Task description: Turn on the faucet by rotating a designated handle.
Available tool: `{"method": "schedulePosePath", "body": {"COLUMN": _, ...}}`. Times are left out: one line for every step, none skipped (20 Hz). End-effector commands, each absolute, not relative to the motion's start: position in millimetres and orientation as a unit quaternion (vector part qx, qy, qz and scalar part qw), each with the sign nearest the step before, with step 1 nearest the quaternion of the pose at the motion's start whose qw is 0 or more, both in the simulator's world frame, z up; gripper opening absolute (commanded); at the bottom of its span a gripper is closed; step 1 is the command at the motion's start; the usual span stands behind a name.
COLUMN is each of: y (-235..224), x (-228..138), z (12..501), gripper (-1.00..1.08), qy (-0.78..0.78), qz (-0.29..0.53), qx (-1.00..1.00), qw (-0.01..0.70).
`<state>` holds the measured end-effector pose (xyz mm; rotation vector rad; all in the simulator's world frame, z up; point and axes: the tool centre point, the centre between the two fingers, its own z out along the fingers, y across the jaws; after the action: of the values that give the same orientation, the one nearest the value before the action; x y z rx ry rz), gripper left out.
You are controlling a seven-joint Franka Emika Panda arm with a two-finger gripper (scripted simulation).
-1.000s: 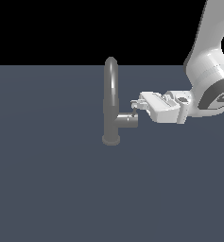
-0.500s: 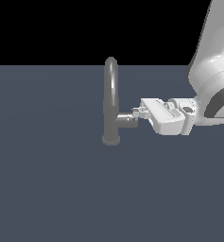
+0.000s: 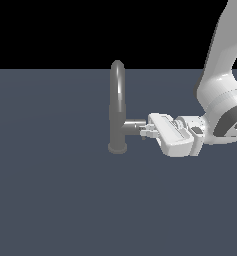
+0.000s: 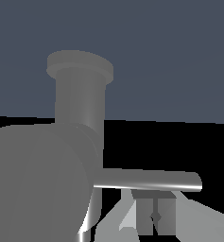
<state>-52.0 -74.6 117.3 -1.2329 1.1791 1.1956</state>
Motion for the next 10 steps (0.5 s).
{"method": "schedulePosePath", "body": {"y": -76.8, "x": -63.8, "z": 88.6, "gripper": -1.0, "qy": 0.498, "qz": 0.501, "qx": -0.502, "qw": 0.499}}
{"method": "schedulePosePath", "body": {"y": -76.8, "x": -63.8, "z": 88.6, "gripper": -1.0, "qy": 0.498, "qz": 0.501, "qx": -0.502, "qw": 0.499}}
{"method": "schedulePosePath", "body": {"y": -74.6, "x": -53.3, "z": 110.4, "gripper": -1.0, "qy": 0.487, "qz": 0.495, "qx": -0.512, "qw": 0.506}}
{"method": "schedulePosePath", "body": {"y": -74.7, "x": -52.0, "z": 106.5, "gripper": -1.0, "qy": 0.488, "qz": 0.495, "qx": -0.511, "qw": 0.506}}
{"method": "schedulePosePath", "body": {"y": -74.8, "x": -50.8, "z": 102.6, "gripper": -1.0, "qy": 0.488, "qz": 0.496, "qx": -0.51, "qw": 0.505}}
{"method": "schedulePosePath", "body": {"y": -74.9, "x": -49.6, "z": 98.8, "gripper": -1.0, "qy": 0.489, "qz": 0.496, "qx": -0.51, "qw": 0.505}}
{"method": "schedulePosePath", "body": {"y": -75.0, "x": -48.4, "z": 94.9, "gripper": -1.0, "qy": 0.49, "qz": 0.496, "qx": -0.509, "qw": 0.504}}
{"method": "schedulePosePath", "body": {"y": -75.1, "x": -47.2, "z": 91.1, "gripper": -1.0, "qy": 0.49, "qz": 0.497, "qx": -0.509, "qw": 0.504}}
{"method": "schedulePosePath", "body": {"y": -75.3, "x": -46.0, "z": 87.4, "gripper": -1.0, "qy": 0.491, "qz": 0.497, "qx": -0.508, "qw": 0.504}}
{"method": "schedulePosePath", "body": {"y": -75.4, "x": -44.9, "z": 83.6, "gripper": -1.0, "qy": 0.491, "qz": 0.497, "qx": -0.508, "qw": 0.503}}
